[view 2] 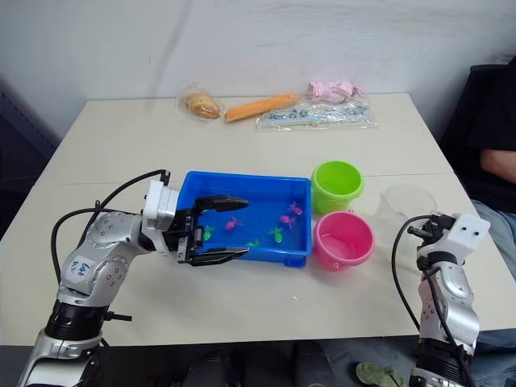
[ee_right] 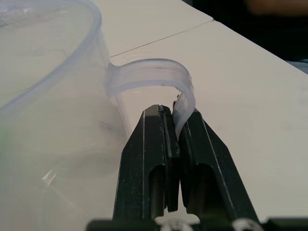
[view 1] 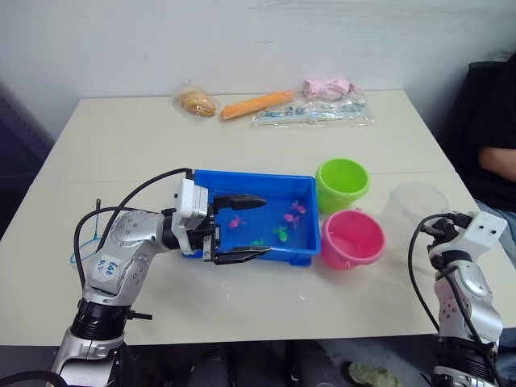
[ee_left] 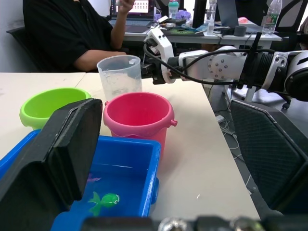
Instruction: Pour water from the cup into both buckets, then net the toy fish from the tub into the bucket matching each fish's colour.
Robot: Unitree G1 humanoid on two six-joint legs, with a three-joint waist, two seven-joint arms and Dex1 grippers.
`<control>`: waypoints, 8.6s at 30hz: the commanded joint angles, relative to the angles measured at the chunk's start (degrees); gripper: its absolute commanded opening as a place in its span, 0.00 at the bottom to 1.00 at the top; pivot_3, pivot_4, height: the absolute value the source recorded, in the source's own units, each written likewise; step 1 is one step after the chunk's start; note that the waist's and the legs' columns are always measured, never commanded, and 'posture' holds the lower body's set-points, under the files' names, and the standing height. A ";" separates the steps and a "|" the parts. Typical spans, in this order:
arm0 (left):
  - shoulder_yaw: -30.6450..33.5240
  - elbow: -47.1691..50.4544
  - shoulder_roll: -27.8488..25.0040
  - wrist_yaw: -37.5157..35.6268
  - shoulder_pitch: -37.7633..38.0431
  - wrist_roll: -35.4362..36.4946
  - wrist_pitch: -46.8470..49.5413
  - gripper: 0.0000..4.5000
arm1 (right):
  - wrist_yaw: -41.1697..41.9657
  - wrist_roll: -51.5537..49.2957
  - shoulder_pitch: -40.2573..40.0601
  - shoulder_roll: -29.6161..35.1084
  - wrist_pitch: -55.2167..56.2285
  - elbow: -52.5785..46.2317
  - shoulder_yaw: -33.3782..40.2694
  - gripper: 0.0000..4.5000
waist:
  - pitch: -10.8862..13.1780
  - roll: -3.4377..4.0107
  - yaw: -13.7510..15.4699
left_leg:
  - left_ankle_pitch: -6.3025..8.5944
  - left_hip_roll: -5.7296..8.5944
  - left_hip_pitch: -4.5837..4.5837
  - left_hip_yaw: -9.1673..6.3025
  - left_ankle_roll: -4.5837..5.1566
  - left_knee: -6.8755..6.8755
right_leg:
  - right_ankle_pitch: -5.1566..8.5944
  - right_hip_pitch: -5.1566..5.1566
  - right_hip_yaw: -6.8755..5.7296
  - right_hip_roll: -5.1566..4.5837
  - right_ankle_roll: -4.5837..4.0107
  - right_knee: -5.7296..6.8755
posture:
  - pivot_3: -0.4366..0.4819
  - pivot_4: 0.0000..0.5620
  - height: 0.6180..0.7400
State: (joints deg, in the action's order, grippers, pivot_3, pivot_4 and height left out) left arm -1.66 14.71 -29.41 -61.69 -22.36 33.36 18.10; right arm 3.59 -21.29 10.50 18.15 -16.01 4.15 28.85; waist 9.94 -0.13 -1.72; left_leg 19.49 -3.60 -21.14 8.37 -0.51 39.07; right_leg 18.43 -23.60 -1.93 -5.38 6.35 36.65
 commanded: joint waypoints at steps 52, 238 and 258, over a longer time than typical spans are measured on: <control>54.90 -19.62 -2.81 28.30 44.37 -1.59 -4.87 1.00 | 49.38 -9.49 -14.81 22.83 8.87 -36.84 -16.39 0.97 | -0.25 -1.34 0.22 | 0.47 -0.11 0.10 -0.09 0.44 -0.36 | -0.03 0.15 -0.49 -1.00 -0.03 -0.64 | 0.48 0.27 1.00; 15.86 -18.41 -14.13 -9.29 1.43 -3.66 -9.16 0.99 | 45.03 4.95 11.80 32.85 -11.08 -24.48 -25.43 0.00 | 0.01 -1.32 1.41 | 0.65 -0.18 -0.18 0.23 0.46 0.67 | -0.16 -0.05 -1.01 -0.38 -0.17 -0.10 | 0.48 0.27 1.00; 12.72 -18.00 -13.16 -9.06 -0.04 -4.03 -9.73 0.99 | 7.47 -32.90 19.70 -0.60 -76.49 -35.00 -0.39 0.00 | 0.08 -1.18 1.43 | 0.66 -0.14 -0.41 0.14 0.46 0.65 | -0.16 -0.21 -1.04 -0.44 -0.18 0.22 | 0.48 0.27 1.00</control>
State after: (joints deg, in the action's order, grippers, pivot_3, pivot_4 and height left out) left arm 10.95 -4.80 -42.72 -70.69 -21.30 29.14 9.21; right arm 14.21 -51.00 30.65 17.06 -92.23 -30.56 27.31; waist 10.02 -1.31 -0.29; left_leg 20.15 -3.74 -21.56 8.52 -0.05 39.72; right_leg 18.27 -23.81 -2.97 -5.82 6.17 36.88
